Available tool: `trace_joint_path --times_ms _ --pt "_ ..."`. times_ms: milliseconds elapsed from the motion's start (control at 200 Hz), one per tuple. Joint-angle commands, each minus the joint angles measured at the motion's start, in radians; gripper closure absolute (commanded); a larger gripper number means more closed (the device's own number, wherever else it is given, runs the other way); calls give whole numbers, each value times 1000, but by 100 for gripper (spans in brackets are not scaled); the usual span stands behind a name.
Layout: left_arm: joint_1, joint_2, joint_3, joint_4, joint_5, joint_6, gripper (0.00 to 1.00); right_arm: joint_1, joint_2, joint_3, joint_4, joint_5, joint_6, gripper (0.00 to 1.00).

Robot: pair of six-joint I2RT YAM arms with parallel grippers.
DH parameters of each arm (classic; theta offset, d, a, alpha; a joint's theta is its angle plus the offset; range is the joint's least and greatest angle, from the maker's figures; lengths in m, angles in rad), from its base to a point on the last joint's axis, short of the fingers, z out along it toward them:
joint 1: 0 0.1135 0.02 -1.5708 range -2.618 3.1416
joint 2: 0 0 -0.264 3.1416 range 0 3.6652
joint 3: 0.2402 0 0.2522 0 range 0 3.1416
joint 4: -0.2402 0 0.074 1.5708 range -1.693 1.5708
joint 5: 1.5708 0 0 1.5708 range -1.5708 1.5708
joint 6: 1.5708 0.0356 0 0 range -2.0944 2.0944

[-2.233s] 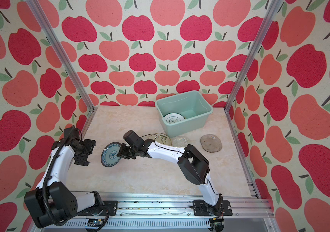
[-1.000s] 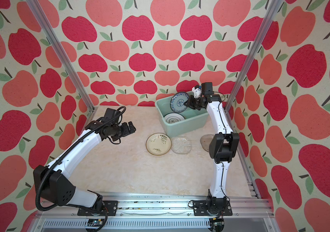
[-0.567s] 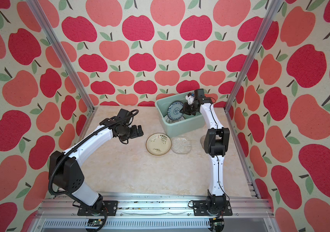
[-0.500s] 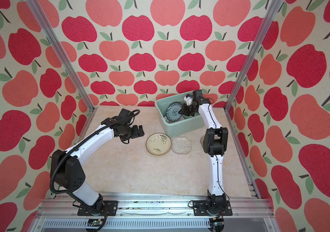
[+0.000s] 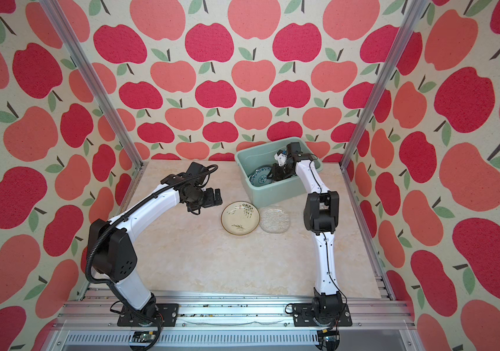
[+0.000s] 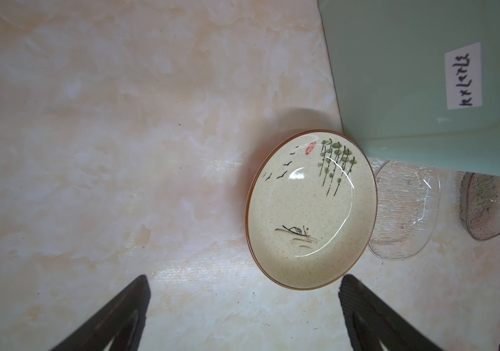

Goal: Place the plates into the plastic bin on the countertop
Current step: 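Lower the blue-and-white plate into the bin onto the stack and open the right gripper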

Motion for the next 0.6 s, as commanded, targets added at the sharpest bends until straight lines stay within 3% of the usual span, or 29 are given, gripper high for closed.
trace_joint_path --times_ms 0,595 --pt "-6 27 39 -47 -25 28 1 -4 27 29 -27 39 -25 68" --pt "-24 119 111 -78 -31 16 1 -10 38 42 -55 230 -62 37"
